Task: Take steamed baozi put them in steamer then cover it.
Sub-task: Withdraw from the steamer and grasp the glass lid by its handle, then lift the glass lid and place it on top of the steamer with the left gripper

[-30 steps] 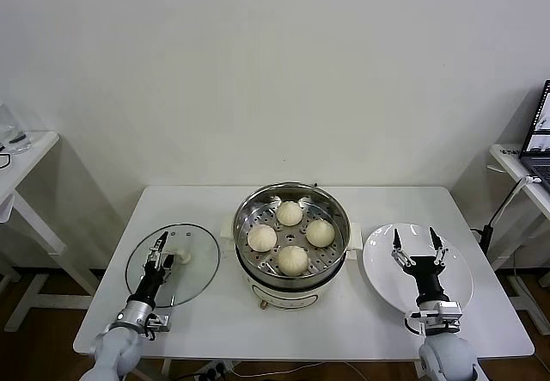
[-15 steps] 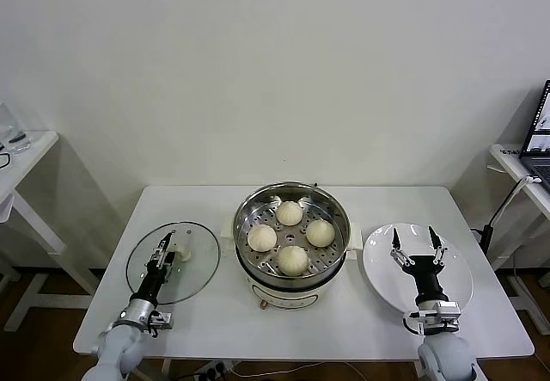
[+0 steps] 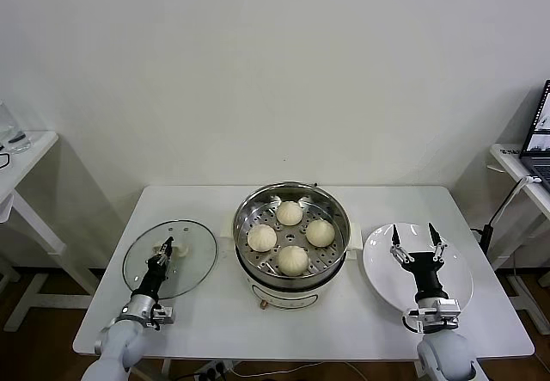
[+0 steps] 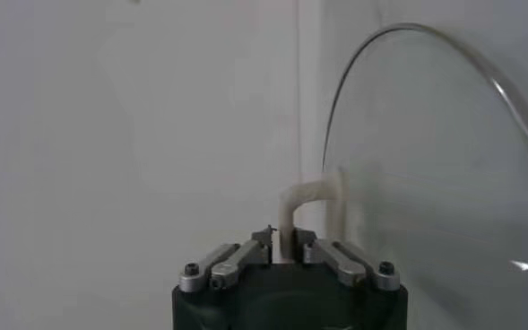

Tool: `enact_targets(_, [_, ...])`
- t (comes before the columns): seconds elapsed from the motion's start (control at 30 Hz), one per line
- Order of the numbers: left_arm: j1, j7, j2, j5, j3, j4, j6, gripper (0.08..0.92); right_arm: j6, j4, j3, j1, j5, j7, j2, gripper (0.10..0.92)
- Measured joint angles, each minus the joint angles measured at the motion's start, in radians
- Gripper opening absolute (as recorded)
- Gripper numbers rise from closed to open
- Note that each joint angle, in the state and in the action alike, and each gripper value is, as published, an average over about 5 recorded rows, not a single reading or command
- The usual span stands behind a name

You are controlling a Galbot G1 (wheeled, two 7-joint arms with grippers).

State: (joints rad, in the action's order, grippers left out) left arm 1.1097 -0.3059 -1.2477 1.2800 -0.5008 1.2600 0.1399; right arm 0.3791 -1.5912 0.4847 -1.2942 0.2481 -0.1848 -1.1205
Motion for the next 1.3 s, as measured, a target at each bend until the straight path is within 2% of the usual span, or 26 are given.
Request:
enact_targets(0.13, [0.013,0.01,0.008,-0.022,-0.02,0.035,-0.007,0.182,0.002,0.0,0.0,0.0,-0.004,0.0,-0.004,0.823])
enact_targets(0.27, [0.039,0.026,0.022,-0.059,-0.053,0.12,-0.022,0.182,0.004,0.0,0.001,0.0,-0.007,0.0,-0.006,0.823])
enact_targets(0.5, [0.105,0.066,0.057,-0.142,-0.1,0.357,-0.07,0.182,0.004,0.0,0.001,0.009,-0.011,-0.001,-0.013,0.823])
enact_targets(0.67, [0.145,0.108,0.078,-0.179,-0.083,0.556,-0.128,0.182,-0.001,0.0,0.0,0.017,-0.01,-0.005,-0.016,0.823])
enact_targets(0.8, [0.153,0.154,0.079,-0.183,-0.01,0.698,-0.199,0.182,-0.006,0.003,0.004,0.025,-0.009,-0.009,-0.019,0.823])
enact_targets(0.93, [0.138,0.205,0.059,-0.164,0.112,0.786,-0.284,0.182,-0.006,0.012,0.01,0.035,-0.009,-0.013,-0.026,0.823])
enact_targets(1.3, [0.059,0.332,-0.07,-0.033,0.44,0.824,-0.466,0.182,0.004,0.046,0.02,0.049,-0.021,-0.015,-0.047,0.823])
